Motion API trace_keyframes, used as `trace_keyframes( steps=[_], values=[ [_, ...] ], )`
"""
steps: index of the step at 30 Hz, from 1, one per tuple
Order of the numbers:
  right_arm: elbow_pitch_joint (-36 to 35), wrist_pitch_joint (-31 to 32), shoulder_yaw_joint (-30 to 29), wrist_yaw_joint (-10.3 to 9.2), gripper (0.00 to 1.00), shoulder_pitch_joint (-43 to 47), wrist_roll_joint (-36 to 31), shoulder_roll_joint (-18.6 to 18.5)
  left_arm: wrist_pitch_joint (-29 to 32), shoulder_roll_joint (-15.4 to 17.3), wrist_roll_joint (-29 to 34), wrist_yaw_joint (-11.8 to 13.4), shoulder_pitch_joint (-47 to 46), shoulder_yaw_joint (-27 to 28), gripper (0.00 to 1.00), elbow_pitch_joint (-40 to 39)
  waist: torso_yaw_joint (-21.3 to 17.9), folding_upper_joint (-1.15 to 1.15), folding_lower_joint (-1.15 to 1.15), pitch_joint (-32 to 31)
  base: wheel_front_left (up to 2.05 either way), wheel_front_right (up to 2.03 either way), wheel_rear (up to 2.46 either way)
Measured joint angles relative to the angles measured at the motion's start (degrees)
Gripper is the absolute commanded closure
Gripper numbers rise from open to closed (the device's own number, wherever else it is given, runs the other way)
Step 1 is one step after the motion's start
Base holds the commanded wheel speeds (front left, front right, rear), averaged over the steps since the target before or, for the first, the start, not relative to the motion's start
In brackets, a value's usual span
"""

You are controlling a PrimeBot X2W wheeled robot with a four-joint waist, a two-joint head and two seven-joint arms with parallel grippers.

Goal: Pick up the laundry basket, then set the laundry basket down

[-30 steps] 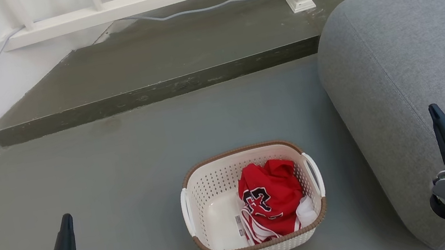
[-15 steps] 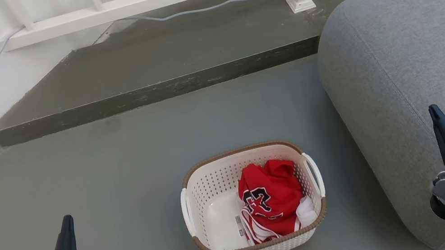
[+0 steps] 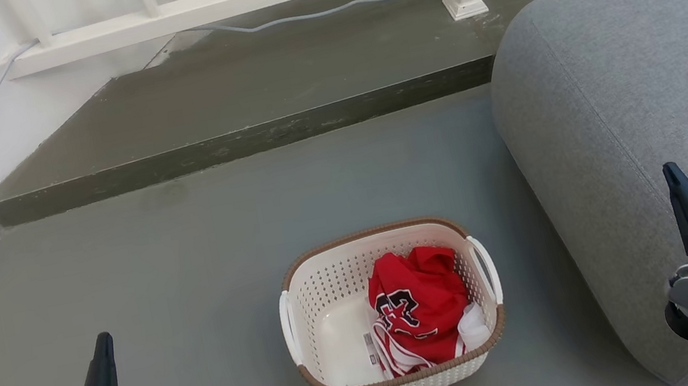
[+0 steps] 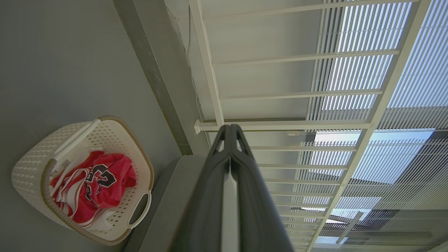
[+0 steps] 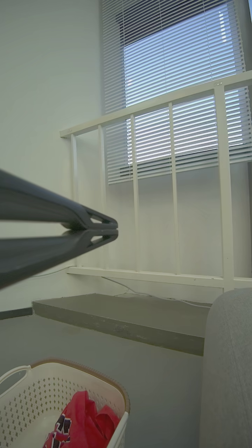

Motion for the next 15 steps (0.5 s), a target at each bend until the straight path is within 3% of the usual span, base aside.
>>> trace_keyframes(
  steps=[15],
  values=[
    [0.2,0.0,-0.1,0.01,1.0,0.0,0.0,0.0,0.1,0.0,0.0,-0.1,-0.3,0.1,1.0,0.4,0.0,0.0,0.0,0.0,0.0,0.0,0.0]
  ],
)
